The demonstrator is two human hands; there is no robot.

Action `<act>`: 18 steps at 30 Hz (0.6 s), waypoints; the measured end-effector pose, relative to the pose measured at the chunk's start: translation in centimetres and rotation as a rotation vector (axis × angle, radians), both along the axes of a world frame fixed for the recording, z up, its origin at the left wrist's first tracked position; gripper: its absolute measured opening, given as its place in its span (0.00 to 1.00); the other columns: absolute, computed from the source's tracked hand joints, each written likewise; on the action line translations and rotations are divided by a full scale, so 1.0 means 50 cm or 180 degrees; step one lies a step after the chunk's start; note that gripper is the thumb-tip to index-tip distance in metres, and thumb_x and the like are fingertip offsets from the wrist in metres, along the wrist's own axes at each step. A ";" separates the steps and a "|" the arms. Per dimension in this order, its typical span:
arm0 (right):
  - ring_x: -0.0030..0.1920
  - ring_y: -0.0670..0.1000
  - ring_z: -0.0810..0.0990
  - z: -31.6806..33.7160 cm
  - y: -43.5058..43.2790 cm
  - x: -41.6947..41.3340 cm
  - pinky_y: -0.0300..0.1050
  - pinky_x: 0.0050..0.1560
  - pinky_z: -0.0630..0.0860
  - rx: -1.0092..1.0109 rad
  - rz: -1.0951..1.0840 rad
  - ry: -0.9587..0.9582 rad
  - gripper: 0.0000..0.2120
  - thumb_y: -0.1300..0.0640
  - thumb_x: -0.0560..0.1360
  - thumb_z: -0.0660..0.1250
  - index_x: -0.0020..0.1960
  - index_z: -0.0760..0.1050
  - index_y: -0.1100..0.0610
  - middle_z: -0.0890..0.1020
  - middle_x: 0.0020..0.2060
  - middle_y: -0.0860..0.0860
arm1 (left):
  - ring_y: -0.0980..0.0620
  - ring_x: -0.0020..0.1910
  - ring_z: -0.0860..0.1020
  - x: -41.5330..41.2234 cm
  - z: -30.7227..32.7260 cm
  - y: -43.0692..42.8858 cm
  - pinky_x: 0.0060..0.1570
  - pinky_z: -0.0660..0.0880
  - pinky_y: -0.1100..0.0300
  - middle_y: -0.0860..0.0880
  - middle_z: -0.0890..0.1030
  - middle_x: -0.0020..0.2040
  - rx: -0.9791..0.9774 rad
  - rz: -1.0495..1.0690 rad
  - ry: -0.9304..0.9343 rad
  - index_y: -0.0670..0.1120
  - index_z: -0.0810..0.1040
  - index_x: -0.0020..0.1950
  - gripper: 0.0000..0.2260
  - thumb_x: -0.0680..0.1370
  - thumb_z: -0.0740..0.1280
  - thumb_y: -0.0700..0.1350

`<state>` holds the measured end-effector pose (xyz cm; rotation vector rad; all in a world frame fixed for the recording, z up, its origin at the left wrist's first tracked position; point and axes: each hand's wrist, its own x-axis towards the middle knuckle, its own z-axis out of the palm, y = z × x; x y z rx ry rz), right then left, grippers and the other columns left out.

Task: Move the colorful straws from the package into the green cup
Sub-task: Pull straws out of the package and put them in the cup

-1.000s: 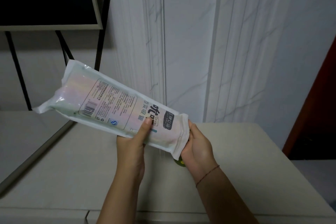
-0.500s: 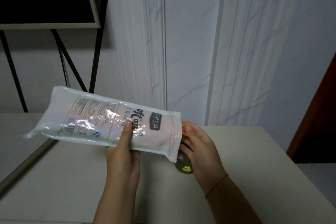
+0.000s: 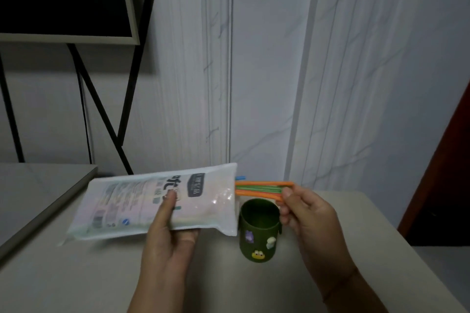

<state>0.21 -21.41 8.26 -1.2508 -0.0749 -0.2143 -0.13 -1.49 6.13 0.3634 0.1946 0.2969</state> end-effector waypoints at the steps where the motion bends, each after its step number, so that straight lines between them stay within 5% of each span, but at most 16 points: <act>1: 0.29 0.45 0.75 0.000 -0.009 0.002 0.37 0.32 0.76 0.0158 0.0017 0.0010 0.08 0.64 0.76 0.61 0.46 0.80 0.61 0.78 0.27 0.52 | 0.48 0.51 0.85 0.000 -0.002 0.009 0.47 0.79 0.38 0.47 0.86 0.53 -0.0073 0.0017 -0.0005 0.50 0.75 0.65 0.22 0.72 0.70 0.38; 8: 0.30 0.44 0.77 -0.006 0.011 0.010 0.35 0.29 0.75 0.1625 0.0661 0.0294 0.12 0.62 0.70 0.64 0.52 0.76 0.65 0.78 0.30 0.52 | 0.47 0.49 0.85 -0.011 -0.009 -0.016 0.46 0.78 0.36 0.46 0.86 0.52 -0.0225 -0.0053 0.0138 0.51 0.75 0.65 0.21 0.73 0.69 0.37; 12: 0.32 0.45 0.77 -0.007 0.024 0.005 0.35 0.33 0.76 0.1602 0.0836 0.0270 0.14 0.65 0.70 0.63 0.55 0.77 0.64 0.79 0.32 0.54 | 0.48 0.48 0.85 -0.017 -0.012 -0.031 0.44 0.79 0.38 0.46 0.86 0.52 -0.0279 -0.0022 0.0212 0.50 0.76 0.65 0.22 0.73 0.69 0.36; 15: 0.34 0.48 0.76 -0.010 0.022 -0.001 0.37 0.33 0.77 0.1549 0.1035 0.0419 0.18 0.75 0.73 0.54 0.56 0.76 0.64 0.77 0.35 0.58 | 0.48 0.49 0.85 -0.019 -0.013 -0.029 0.43 0.81 0.41 0.47 0.86 0.53 -0.0282 0.0079 0.0317 0.51 0.75 0.67 0.21 0.75 0.68 0.36; 18: 0.33 0.47 0.74 -0.012 0.032 -0.012 0.36 0.32 0.76 0.1078 0.0971 0.0405 0.15 0.69 0.72 0.62 0.57 0.76 0.59 0.78 0.34 0.55 | 0.49 0.48 0.85 -0.022 -0.012 -0.027 0.45 0.79 0.38 0.47 0.86 0.53 -0.0203 0.0151 0.0344 0.51 0.74 0.67 0.21 0.75 0.68 0.36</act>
